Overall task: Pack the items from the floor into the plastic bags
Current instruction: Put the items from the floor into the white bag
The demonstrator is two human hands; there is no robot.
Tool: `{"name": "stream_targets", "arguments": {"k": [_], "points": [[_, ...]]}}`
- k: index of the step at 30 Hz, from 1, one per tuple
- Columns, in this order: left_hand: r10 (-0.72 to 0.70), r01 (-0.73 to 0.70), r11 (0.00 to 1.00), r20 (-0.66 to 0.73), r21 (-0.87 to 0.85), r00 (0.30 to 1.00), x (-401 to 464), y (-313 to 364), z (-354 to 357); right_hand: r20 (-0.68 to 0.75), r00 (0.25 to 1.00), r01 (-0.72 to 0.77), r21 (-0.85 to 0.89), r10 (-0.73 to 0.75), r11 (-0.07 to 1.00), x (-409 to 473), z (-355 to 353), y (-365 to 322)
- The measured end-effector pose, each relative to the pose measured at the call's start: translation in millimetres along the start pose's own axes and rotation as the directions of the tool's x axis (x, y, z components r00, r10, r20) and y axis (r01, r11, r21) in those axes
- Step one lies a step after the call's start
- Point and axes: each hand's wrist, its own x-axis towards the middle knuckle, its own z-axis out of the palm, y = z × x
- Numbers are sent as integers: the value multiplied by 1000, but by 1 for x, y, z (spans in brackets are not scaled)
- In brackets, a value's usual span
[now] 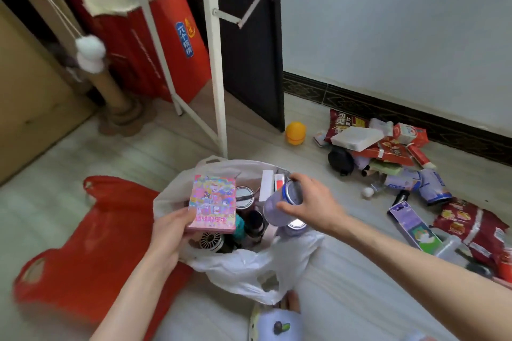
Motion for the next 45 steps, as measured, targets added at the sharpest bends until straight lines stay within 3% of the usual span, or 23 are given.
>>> {"name": "stream_targets", "arguments": {"k": [9,17,21,24,26,27,29,31,33,36,39,42,45], "points": [[-109,111,992,34,-66,994,41,-17,28,-55,997,-48,39,50,998,16,14,21],[29,-30,1000,76,8,997,67,-11,60,45,996,-82,-20,83,996,0,43,35],[145,-153,969,54,194,988,66,-22,60,48,997,-54,-54,56,997,-12,59,39],[435,-395,819,0,417,901,45,-40,50,76,992,-94,-74,100,993,-22,63,46],[651,-597,658,52,459,757,17,-56,48,113,987,-106,-107,118,989,-30,67,53],[703,-675,574,144,463,696,2,-65,49,124,982,-125,-117,139,985,-33,69,56],[668,-772,437,409,461,622,-15,-92,51,115,973,-184,-122,198,975,-37,73,63],[542,-824,283,627,492,560,-17,-121,56,79,966,-238,-103,246,966,-37,76,67],[419,-832,134,730,539,541,-12,-137,61,43,960,-274,-48,276,960,-35,80,69],[322,-804,-29,768,593,554,-6,-143,69,-15,949,-314,57,316,948,-29,87,65],[332,-802,-4,757,598,563,-9,-139,70,-42,945,-319,75,323,945,-26,96,60],[395,-841,94,755,533,523,-16,-137,68,-35,966,-257,-21,257,966,-25,104,60],[427,-875,109,773,471,470,-23,-132,65,-7,984,-175,-179,177,968,-24,107,60]]}}
